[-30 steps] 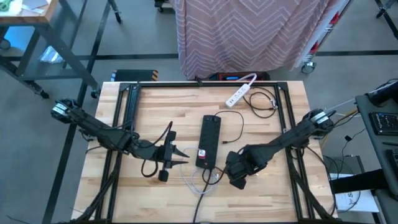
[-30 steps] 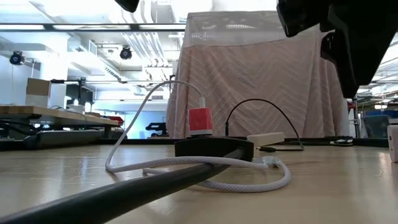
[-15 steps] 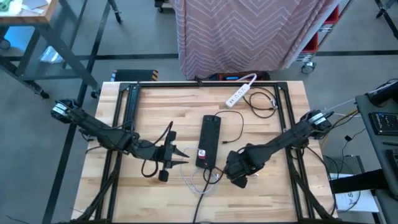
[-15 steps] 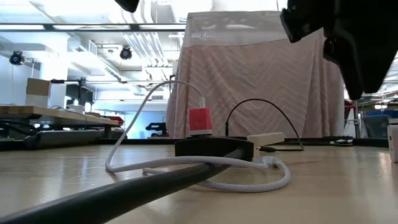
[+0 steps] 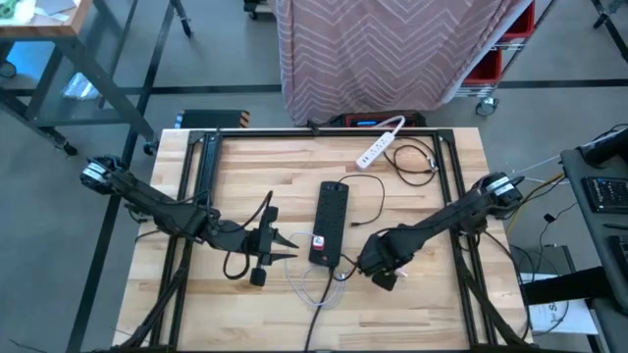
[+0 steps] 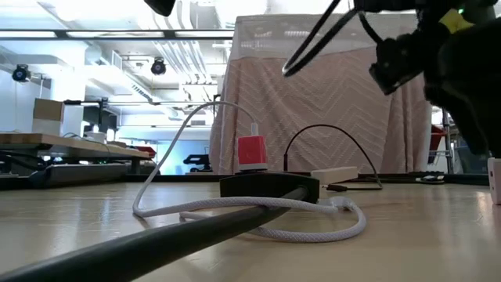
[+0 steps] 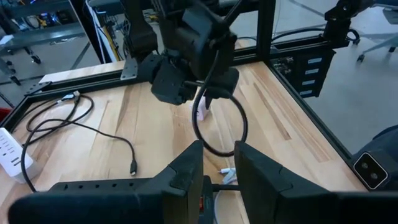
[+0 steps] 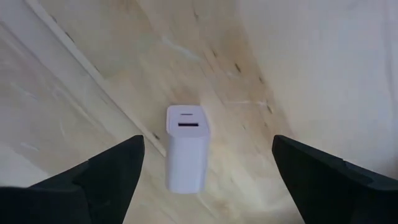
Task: Insert USB
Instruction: Insert the pink charger adapter into the white outlet extension
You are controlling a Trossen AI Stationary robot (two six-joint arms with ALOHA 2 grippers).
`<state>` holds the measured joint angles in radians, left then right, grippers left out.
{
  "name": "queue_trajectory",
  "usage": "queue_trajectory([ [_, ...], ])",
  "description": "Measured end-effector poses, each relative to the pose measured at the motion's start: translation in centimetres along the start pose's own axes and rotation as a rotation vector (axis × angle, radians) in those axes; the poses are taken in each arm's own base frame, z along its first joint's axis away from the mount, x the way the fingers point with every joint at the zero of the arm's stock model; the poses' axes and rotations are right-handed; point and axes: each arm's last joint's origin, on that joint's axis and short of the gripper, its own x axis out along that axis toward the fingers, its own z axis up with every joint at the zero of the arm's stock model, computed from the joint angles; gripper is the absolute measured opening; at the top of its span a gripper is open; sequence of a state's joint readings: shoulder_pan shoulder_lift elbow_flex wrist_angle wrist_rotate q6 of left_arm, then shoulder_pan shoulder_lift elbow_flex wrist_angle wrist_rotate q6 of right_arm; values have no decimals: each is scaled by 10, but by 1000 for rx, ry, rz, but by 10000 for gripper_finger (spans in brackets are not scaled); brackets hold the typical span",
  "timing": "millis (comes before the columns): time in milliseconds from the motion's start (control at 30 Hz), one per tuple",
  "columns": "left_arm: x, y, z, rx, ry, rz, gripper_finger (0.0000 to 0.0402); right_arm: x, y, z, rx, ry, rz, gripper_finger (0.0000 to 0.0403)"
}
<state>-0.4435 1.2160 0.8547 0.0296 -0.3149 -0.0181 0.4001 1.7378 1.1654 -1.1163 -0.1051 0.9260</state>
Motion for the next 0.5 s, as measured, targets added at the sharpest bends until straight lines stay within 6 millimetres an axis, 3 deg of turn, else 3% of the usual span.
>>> queue_trajectory([
  [300,0,0,0,0,0,0,78,22,-3,2,27,43,89,309],
  [500,0,0,0,0,0,0,77,26,-4,2,40,30,93,276],
])
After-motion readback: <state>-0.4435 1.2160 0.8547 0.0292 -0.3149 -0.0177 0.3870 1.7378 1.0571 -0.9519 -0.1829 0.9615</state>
